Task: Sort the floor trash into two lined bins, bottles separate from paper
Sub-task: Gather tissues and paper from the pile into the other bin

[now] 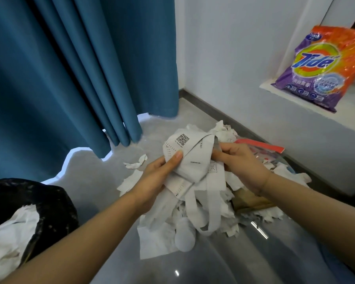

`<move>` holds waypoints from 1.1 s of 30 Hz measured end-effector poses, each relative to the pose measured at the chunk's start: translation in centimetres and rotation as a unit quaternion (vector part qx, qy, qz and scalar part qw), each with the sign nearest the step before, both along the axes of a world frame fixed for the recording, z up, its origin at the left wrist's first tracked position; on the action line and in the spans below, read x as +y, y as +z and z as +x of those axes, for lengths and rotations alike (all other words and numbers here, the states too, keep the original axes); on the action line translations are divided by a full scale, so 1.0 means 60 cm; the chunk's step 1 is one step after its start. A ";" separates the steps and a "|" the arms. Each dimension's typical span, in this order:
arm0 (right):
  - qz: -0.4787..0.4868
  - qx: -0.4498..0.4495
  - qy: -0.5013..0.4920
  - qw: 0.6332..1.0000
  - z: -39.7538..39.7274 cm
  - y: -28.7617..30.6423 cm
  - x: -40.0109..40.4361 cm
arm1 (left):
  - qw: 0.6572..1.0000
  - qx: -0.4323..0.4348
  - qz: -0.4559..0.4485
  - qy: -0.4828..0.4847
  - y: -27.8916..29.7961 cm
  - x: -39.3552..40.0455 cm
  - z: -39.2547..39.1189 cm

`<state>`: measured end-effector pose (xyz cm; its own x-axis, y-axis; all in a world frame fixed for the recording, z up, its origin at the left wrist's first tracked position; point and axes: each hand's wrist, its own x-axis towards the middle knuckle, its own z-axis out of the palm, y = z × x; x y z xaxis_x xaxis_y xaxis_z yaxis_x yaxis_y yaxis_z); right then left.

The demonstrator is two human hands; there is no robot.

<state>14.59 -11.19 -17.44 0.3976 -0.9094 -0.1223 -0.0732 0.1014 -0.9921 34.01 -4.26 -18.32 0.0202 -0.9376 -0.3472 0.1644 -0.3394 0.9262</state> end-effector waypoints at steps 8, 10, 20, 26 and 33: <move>0.178 -0.118 0.007 0.977 0.046 -0.024 0.006 | 0.991 0.017 0.023 0.131 -0.022 -0.003 -0.010; 0.163 -0.125 0.020 0.978 0.059 -0.029 0.009 | 0.987 -0.006 -0.001 0.158 -0.035 -0.006 -0.012; 0.093 -0.065 -0.120 0.986 0.061 -0.068 0.026 | 0.990 -0.088 -0.068 0.084 -0.067 0.021 -0.025; 0.044 0.015 -0.159 0.986 0.040 -0.096 0.049 | 0.980 -0.155 0.004 -0.121 -0.083 0.044 0.020; -0.022 0.140 -0.136 0.981 -0.011 -0.119 0.046 | 0.859 -0.483 0.060 -0.156 -0.187 0.082 0.110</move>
<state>13.94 -8.41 -24.55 0.0963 -0.9839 -0.1506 -0.3191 0.1127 -0.9410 40.62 0.67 -29.53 0.1082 -0.9082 -0.4044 -0.7783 -0.3304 0.5339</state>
